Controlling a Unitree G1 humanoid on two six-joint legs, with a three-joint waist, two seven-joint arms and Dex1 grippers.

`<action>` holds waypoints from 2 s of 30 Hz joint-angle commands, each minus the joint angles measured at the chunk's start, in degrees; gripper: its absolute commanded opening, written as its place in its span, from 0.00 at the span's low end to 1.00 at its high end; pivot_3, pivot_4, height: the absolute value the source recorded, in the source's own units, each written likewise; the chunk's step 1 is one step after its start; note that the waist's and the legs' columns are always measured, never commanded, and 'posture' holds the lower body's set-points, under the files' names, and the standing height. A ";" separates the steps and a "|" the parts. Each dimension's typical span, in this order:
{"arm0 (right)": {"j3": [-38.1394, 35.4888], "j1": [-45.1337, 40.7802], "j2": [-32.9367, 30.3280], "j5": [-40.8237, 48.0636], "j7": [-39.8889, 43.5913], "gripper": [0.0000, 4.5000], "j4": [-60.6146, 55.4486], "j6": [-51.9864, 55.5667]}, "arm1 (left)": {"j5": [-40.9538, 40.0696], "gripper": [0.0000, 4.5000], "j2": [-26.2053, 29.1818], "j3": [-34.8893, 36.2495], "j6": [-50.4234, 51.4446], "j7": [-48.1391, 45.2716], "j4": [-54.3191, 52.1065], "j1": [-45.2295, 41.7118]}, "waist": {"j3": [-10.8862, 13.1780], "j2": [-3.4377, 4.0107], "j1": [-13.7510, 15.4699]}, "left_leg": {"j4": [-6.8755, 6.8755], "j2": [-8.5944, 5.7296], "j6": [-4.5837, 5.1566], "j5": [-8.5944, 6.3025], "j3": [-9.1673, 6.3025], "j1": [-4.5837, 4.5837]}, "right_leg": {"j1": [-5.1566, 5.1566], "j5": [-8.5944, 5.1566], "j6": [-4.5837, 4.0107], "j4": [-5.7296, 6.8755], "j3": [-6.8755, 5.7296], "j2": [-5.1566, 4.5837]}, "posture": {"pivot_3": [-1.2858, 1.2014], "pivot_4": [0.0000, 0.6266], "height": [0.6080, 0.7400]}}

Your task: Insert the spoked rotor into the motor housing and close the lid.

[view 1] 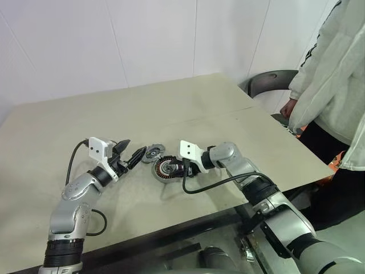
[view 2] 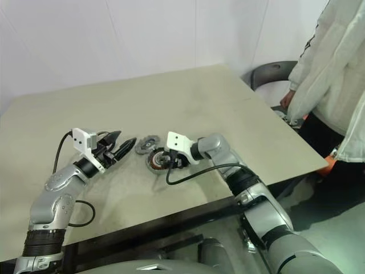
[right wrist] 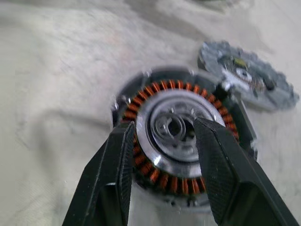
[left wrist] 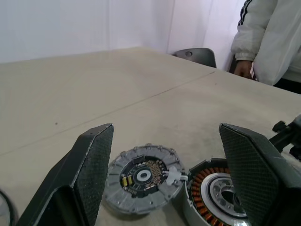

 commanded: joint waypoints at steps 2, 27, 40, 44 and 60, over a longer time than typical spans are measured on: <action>-0.36 -1.49 0.82 -0.79 -1.41 0.46 2.44 -2.30 | -0.54 0.85 0.68 1.20 -0.38 -0.30 -0.74 -1.31 | 0.00 0.00 0.13 | 0.00 0.00 0.00 0.00 0.00 0.00 | 0.01 0.00 0.00 0.00 0.00 0.00 | 0.52 0.00 1.00; -1.49 -3.56 2.35 -3.44 -7.91 0.46 7.60 -9.51 | -1.28 0.85 0.19 1.28 0.64 0.17 -2.26 -0.59 | 0.00 0.01 0.09 | -0.01 0.00 0.00 0.00 -0.01 0.02 | 0.00 0.00 -0.02 0.02 0.01 0.01 | 0.52 0.00 1.00; -1.72 -1.85 2.40 -0.90 -4.53 0.46 3.21 -4.98 | -1.28 0.85 0.52 1.31 0.52 -0.05 -1.53 -1.12 | 0.00 0.00 0.11 | -0.01 0.00 0.00 0.00 -0.01 0.02 | 0.01 0.00 -0.02 0.02 0.00 0.01 | 0.52 0.00 1.00; -4.96 -2.86 3.94 5.74 -0.99 0.46 -2.22 5.77 | -1.16 0.85 0.41 1.25 0.55 0.19 -1.66 -0.98 | 0.01 0.01 0.07 | -0.01 0.01 0.00 0.00 -0.01 0.01 | 0.00 0.00 -0.02 0.02 0.01 0.01 | 0.52 0.00 1.00; -4.80 -7.55 4.76 1.05 -9.79 0.37 6.37 1.48 | -1.00 0.85 0.22 0.98 0.64 0.52 -1.52 -1.23 | 0.02 0.03 -0.02 | -0.02 0.01 0.00 0.00 0.00 0.00 | -0.03 0.00 -0.02 0.02 0.00 0.01 | 0.52 0.00 1.00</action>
